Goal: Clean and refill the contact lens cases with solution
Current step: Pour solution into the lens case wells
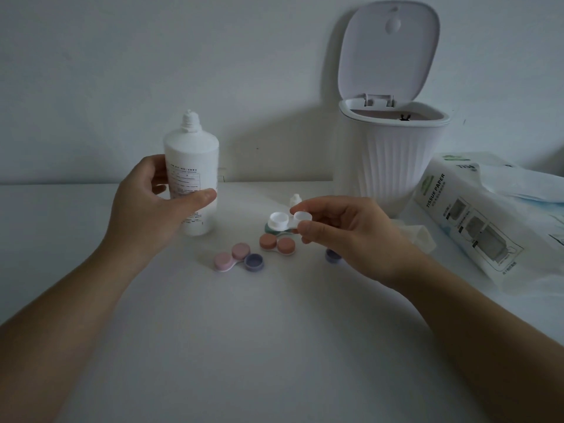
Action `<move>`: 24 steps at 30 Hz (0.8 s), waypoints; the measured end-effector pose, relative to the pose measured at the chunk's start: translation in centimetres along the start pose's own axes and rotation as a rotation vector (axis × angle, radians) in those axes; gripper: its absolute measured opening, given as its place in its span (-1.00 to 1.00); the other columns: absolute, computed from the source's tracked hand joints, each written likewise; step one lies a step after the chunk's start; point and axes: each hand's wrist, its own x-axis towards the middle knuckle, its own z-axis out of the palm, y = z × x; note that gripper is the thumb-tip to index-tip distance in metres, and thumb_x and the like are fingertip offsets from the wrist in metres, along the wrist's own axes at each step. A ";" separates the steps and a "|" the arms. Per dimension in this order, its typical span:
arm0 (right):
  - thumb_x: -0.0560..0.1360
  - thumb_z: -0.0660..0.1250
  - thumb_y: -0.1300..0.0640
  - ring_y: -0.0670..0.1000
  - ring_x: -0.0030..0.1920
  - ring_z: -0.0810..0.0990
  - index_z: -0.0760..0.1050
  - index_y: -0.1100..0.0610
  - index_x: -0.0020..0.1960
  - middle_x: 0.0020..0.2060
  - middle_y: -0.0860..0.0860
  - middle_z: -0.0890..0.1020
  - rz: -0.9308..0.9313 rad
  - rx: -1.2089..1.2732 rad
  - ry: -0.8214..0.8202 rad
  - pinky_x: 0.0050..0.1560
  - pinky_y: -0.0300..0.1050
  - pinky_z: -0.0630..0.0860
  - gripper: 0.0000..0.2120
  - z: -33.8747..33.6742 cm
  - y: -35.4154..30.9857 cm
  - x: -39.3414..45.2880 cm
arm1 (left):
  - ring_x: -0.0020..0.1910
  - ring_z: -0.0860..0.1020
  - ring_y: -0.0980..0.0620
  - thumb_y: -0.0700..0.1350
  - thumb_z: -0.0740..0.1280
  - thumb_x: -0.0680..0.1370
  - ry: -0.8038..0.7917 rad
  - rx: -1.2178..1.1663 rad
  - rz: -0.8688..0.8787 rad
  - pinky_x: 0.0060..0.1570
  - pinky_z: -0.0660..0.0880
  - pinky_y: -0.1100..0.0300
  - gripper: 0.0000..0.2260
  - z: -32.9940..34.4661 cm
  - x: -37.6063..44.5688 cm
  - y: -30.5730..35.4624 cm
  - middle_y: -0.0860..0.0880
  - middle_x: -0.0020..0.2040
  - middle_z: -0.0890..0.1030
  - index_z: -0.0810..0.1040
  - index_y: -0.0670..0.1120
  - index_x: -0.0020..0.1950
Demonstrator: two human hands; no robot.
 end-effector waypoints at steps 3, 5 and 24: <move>0.55 0.43 0.13 0.05 -0.22 0.57 0.67 0.09 0.10 -0.18 0.12 0.70 0.005 -0.008 0.003 -0.27 -0.04 0.49 -0.85 0.0 0.0 -0.1 | 0.16 0.60 0.13 0.23 0.55 0.21 -0.006 -0.005 -0.016 0.26 0.54 -0.08 -0.41 0.1 0.0 -0.1 0.21 0.12 0.65 0.55 0.16 0.20; 0.55 0.43 0.14 0.10 -0.20 0.57 0.67 0.09 0.10 -0.17 0.15 0.70 0.003 -0.001 0.006 -0.26 -0.02 0.48 -0.85 0.0 0.0 -0.1 | 0.17 0.60 0.13 0.21 0.57 0.22 -0.012 -0.003 -0.006 0.26 0.54 -0.07 -0.41 0.1 0.0 -0.2 0.20 0.13 0.65 0.55 0.15 0.21; 0.52 0.47 0.15 -0.16 -0.38 0.52 0.69 0.07 0.04 -0.32 -0.06 0.66 -0.012 -0.050 0.024 -0.32 -0.25 0.49 -0.90 0.0 0.3 0.2 | 0.28 0.52 -0.01 -0.28 0.63 0.30 -0.084 0.407 0.669 0.19 0.39 0.27 -0.37 0.3 -0.5 0.3 0.24 0.25 0.49 0.53 -0.05 0.33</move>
